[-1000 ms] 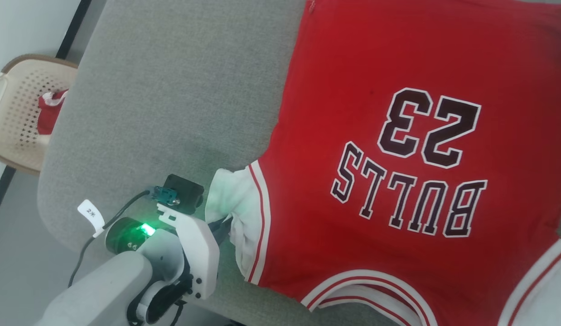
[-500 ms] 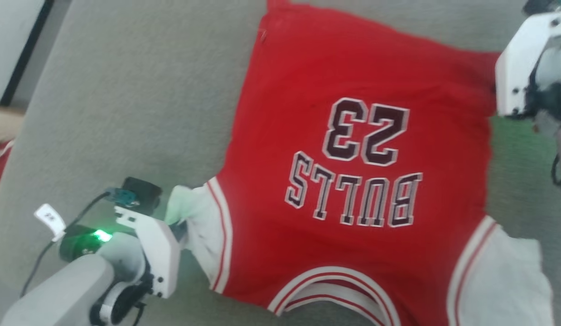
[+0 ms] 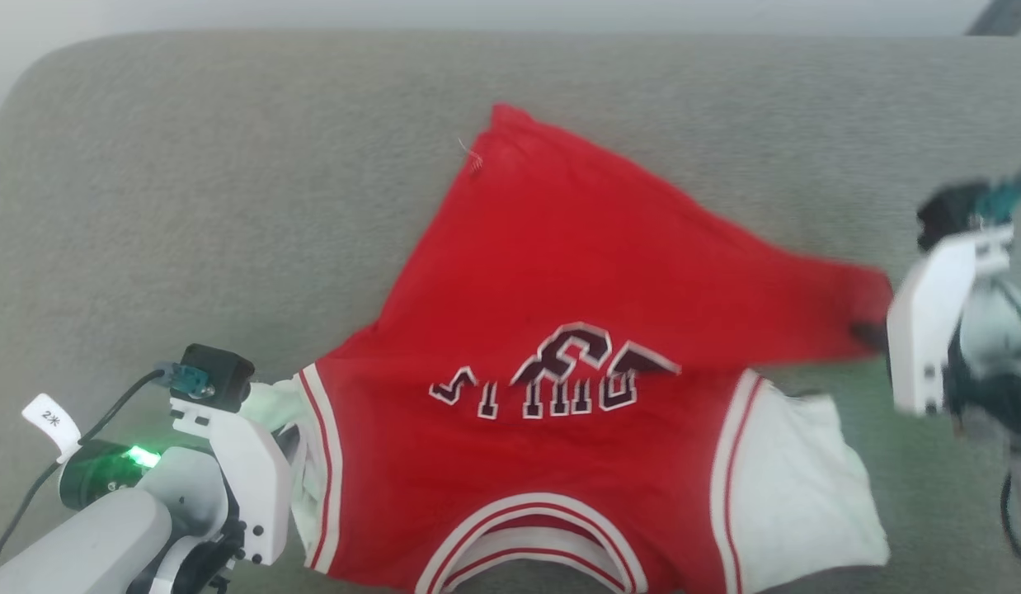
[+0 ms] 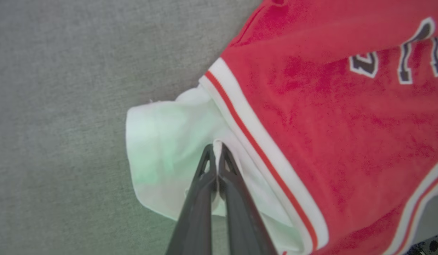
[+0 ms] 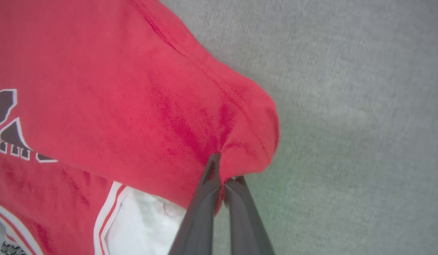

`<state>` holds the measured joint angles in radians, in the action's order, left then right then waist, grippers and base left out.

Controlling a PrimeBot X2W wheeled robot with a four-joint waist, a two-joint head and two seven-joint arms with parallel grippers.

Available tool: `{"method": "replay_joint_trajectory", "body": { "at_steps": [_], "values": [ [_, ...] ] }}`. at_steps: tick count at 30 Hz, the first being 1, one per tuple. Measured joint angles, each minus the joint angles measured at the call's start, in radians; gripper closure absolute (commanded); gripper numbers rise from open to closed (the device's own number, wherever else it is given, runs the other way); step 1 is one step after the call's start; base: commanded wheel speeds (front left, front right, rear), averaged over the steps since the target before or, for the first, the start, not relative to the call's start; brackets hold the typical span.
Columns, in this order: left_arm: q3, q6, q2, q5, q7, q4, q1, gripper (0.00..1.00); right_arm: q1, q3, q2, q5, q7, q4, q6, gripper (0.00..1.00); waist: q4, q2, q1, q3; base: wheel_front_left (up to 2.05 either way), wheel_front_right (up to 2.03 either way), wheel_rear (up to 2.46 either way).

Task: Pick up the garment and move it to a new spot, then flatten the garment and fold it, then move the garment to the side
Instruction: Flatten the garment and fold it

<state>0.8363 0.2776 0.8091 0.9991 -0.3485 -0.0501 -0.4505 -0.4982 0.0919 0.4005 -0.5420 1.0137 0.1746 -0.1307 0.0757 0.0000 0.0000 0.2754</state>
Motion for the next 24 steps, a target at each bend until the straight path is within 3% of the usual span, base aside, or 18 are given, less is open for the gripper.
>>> {"method": "replay_joint_trajectory", "body": {
  "at_steps": [8, 12, 16, 17, 18, 19, 20, 21, 24],
  "values": [
    [0.002, 0.008, 0.012, -0.004, -0.016, 0.03, 0.0, 1.0, 0.317, -0.137, -0.088, 0.031, 0.052, -0.219, 0.0, 1.0, -0.051, 0.0, 0.0, -0.019, 0.0, 0.0, 0.0],
    [0.002, 0.01, 0.013, -0.004, -0.016, 0.036, 0.0, 1.0, 0.403, -0.194, -0.16, 0.083, -0.006, -0.218, 0.0, 1.0, -0.054, 0.0, 0.0, -0.007, 0.0, 0.0, 0.0],
    [0.003, 0.01, 0.01, -0.004, -0.015, 0.035, -0.001, 1.0, 0.412, -0.205, -0.185, 0.104, -0.066, -0.169, 0.0, 1.0, -0.051, 0.0, 0.0, -0.003, 0.0, 0.0, 0.0],
    [0.004, 0.009, 0.008, -0.004, -0.013, 0.034, -0.001, 1.0, 0.411, -0.206, -0.189, 0.109, -0.084, -0.157, 0.0, 0.94, -0.049, 0.0, 0.0, -0.003, 0.0, 0.0, 0.0],
    [0.006, 0.008, 0.005, -0.004, -0.012, 0.031, -0.001, 1.0, 0.411, -0.201, -0.188, 0.121, -0.096, -0.143, -0.001, 0.72, -0.048, 0.0, 0.0, -0.004, 0.0, 0.0, 0.0],
    [0.009, 0.007, 0.002, -0.005, -0.012, 0.03, -0.001, 1.0, 0.41, -0.201, -0.188, 0.125, -0.104, -0.134, -0.001, 0.58, -0.046, 0.0, 0.0, -0.007, 0.0, 0.0, 0.0],
    [0.011, 0.006, 0.002, -0.005, -0.011, 0.028, -0.001, 1.0, 0.41, -0.202, -0.19, 0.125, -0.11, -0.127, -0.001, 0.13, -0.044, 0.0, 0.0, -0.009, 0.0, 0.0, 0.0],
    [0.012, 0.003, 0.001, -0.005, -0.01, 0.027, -0.001, 1.0, 0.41, -0.203, -0.191, 0.125, -0.114, -0.122, -0.001, 0.0, -0.043, 0.0, 0.0, -0.011, 0.0, 0.0, 0.0],
    [0.015, 0.002, -0.002, -0.004, -0.009, 0.022, 0.001, 1.0, 0.41, -0.205, -0.197, 0.135, -0.123, -0.13, -0.002, 0.0, -0.041, 0.0, 0.0, -0.021, 0.0, 0.0, 0.0]
  ]
}}
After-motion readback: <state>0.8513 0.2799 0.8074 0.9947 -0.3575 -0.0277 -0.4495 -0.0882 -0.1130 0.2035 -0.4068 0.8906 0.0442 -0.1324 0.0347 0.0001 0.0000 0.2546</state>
